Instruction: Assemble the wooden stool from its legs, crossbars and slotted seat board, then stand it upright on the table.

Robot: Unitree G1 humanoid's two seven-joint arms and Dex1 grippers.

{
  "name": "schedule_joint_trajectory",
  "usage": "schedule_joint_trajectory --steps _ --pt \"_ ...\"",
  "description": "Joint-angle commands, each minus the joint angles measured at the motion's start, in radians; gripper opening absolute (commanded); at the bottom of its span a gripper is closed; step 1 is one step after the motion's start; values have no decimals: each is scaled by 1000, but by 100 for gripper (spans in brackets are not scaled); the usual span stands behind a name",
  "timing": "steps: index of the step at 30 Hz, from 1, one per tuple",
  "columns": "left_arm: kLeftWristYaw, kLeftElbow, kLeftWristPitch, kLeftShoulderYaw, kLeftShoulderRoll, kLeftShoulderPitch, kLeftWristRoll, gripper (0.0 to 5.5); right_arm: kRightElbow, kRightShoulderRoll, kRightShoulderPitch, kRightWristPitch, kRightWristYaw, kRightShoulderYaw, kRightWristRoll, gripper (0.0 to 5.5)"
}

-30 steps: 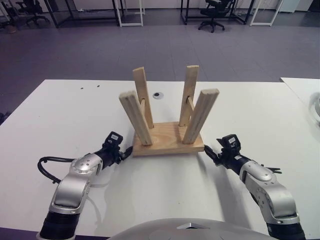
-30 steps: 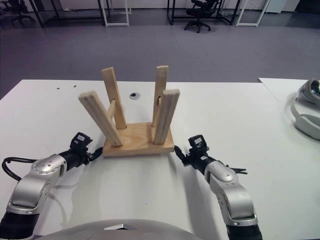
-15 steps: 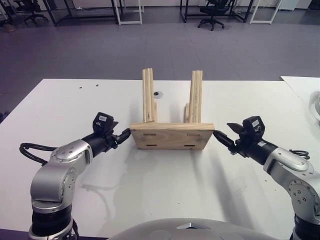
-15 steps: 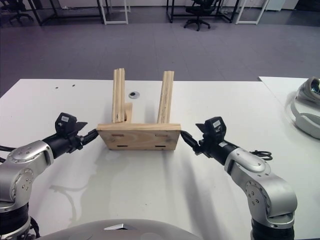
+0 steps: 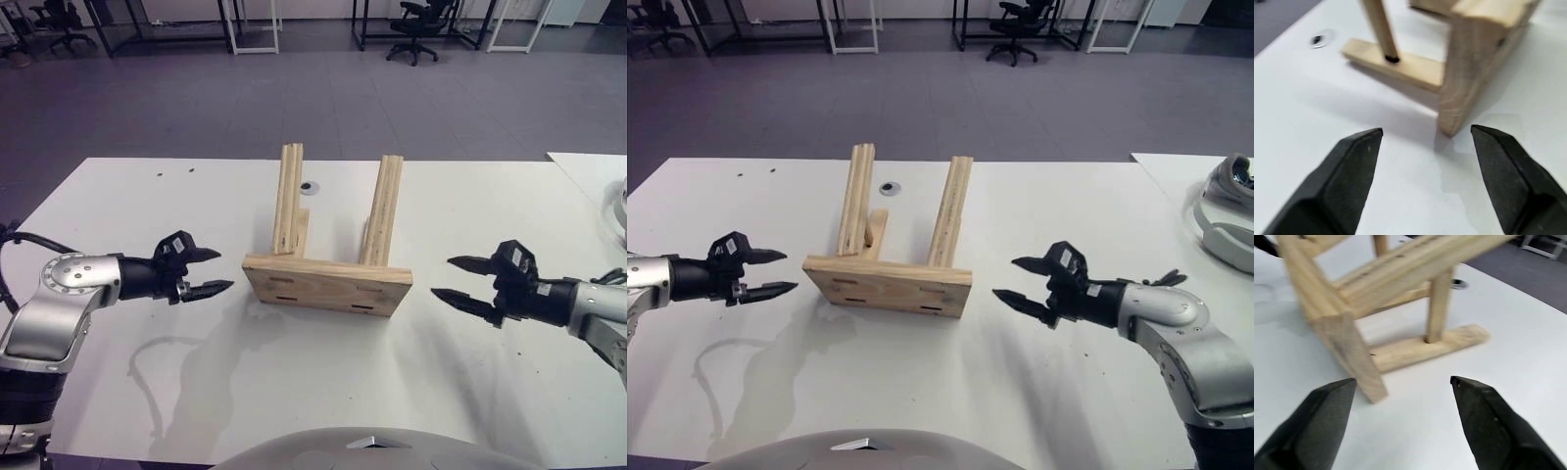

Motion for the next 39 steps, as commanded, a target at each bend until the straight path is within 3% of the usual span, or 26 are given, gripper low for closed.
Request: schedule_joint_trajectory --steps 1,6,18,25,30,34,39 --pt "-51 62 -62 -125 -48 -145 40 334 49 26 -95 -59 44 118 -32 359" --pt "-85 68 -83 -219 -80 -162 57 334 107 68 -156 -106 51 226 -82 359" --pt "-107 209 -221 -257 -91 -226 148 168 195 80 -208 -264 72 325 -238 154" --pt "-163 100 -172 -184 -137 -287 -3 151 202 108 -315 -299 104 261 -181 148" --pt "-215 -44 108 -70 -85 -435 -225 151 116 28 -483 -99 181 95 80 148" --pt "-233 -128 452 -7 -27 -549 -461 151 114 -28 -691 225 168 5 408 148" --pt "-197 56 1024 87 -76 -922 -728 151 470 -40 -1106 738 90 -24 798 148"
